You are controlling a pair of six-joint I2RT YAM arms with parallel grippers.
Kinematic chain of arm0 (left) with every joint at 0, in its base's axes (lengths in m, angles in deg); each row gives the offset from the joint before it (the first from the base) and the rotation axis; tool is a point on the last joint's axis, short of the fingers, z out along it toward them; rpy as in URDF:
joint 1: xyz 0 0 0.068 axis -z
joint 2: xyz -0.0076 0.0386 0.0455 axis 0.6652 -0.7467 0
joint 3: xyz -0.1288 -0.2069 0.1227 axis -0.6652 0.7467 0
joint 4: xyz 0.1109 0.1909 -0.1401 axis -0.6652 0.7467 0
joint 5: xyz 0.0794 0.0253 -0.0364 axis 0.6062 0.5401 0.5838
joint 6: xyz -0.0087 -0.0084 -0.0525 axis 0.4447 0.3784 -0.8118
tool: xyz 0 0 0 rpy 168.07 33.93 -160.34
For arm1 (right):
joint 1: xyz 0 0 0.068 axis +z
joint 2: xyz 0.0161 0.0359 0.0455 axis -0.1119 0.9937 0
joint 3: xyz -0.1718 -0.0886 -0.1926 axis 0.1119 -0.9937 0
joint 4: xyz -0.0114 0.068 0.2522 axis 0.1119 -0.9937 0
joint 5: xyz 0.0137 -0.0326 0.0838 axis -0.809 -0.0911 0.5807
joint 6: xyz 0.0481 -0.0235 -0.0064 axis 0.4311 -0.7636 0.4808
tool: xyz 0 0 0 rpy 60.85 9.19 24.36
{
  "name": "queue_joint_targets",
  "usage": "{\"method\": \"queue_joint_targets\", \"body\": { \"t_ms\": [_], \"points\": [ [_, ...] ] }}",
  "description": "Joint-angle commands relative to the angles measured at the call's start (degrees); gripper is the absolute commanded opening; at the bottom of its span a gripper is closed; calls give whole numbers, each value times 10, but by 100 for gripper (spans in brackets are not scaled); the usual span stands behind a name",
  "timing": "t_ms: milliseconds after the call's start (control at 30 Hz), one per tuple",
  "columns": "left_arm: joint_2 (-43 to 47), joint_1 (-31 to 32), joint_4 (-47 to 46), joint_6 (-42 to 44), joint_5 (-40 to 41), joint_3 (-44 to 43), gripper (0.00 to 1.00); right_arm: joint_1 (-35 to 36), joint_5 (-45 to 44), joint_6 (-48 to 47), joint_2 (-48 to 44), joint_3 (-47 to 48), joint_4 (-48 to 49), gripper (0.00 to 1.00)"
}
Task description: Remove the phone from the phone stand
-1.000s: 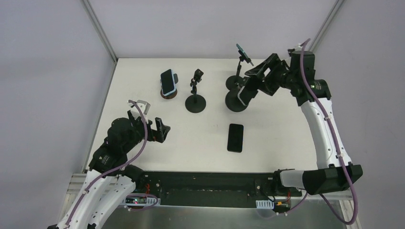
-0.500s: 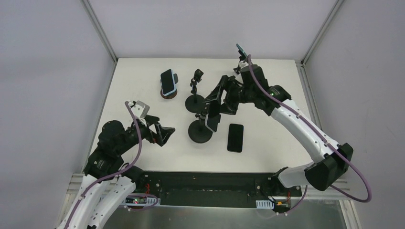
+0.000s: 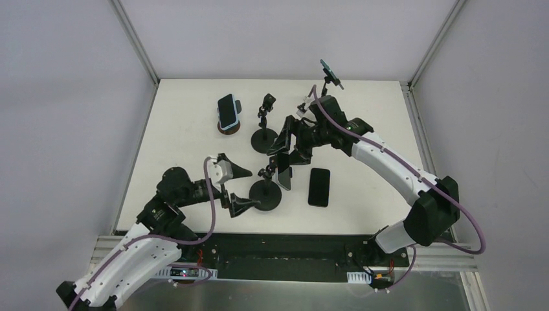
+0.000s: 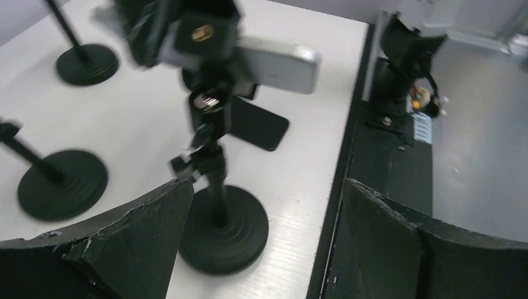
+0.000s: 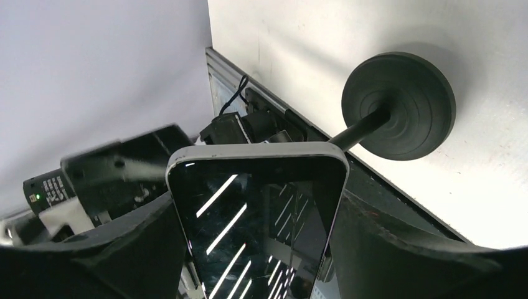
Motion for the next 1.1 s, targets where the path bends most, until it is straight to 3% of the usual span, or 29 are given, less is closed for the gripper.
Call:
{"method": "queue_joint_targets", "body": {
  "t_ms": [0,167,567,1067],
  "points": [
    [-38,99,-67,145,-4,4,95,1,121,-5,18,5,78,7],
    [-101,125,-88,191,40,-4,93,1,110,-12,23,-2,72,8],
    [-166,128,-175,185,158,8,81,10,115,-13,4,-19,79,8],
    [-5,127,-158,130,106,36,74,14,74,-75,-3,-4,-1,9]
  ]
}}
